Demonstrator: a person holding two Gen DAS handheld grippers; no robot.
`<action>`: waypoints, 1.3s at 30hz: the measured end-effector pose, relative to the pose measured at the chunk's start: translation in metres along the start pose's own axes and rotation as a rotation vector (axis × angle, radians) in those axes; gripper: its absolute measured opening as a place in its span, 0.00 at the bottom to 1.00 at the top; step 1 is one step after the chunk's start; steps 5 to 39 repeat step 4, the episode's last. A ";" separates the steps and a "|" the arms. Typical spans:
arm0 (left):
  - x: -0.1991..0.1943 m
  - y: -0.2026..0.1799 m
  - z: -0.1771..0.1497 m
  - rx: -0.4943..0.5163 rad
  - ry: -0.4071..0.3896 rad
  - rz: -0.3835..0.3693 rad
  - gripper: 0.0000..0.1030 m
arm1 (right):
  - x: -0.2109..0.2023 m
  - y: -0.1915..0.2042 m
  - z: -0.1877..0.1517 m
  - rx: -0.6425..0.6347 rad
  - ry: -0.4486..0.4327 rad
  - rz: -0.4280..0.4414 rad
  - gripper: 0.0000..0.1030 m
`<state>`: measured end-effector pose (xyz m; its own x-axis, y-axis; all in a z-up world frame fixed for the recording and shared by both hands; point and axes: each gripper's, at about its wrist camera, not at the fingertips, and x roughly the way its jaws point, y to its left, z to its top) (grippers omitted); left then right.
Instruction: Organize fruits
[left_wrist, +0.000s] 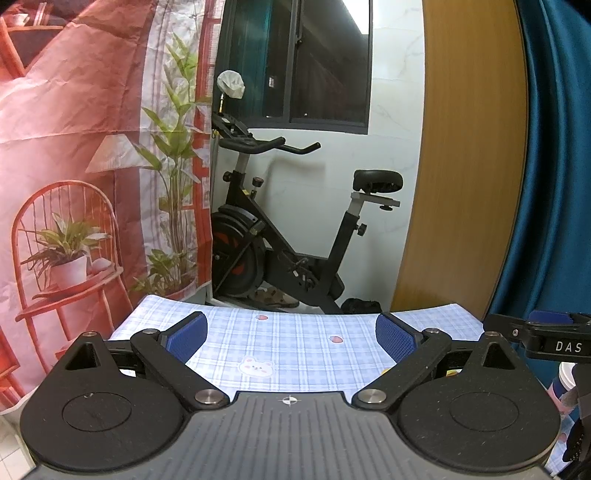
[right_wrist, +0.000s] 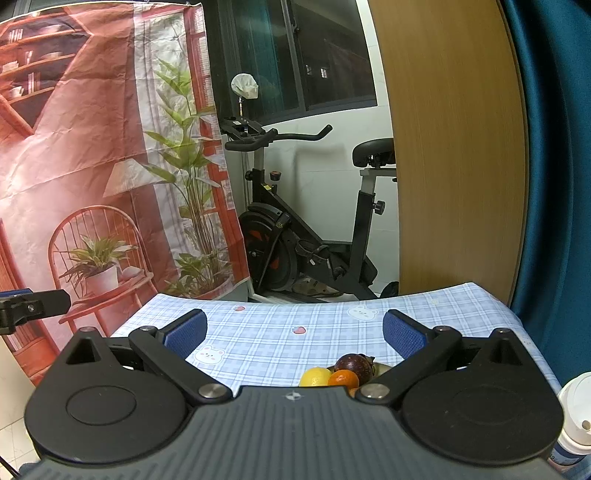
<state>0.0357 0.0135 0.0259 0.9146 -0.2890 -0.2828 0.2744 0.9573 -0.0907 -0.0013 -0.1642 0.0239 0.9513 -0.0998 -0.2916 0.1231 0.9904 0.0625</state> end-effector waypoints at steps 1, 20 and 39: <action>0.000 0.000 0.000 -0.001 -0.001 0.001 0.96 | 0.000 0.000 0.000 0.000 0.001 0.001 1.00; 0.000 0.001 0.001 -0.005 -0.001 0.000 0.96 | 0.000 -0.001 0.001 -0.001 0.002 0.001 1.00; 0.000 0.001 0.001 -0.005 -0.001 0.000 0.96 | 0.000 -0.001 0.001 -0.001 0.002 0.001 1.00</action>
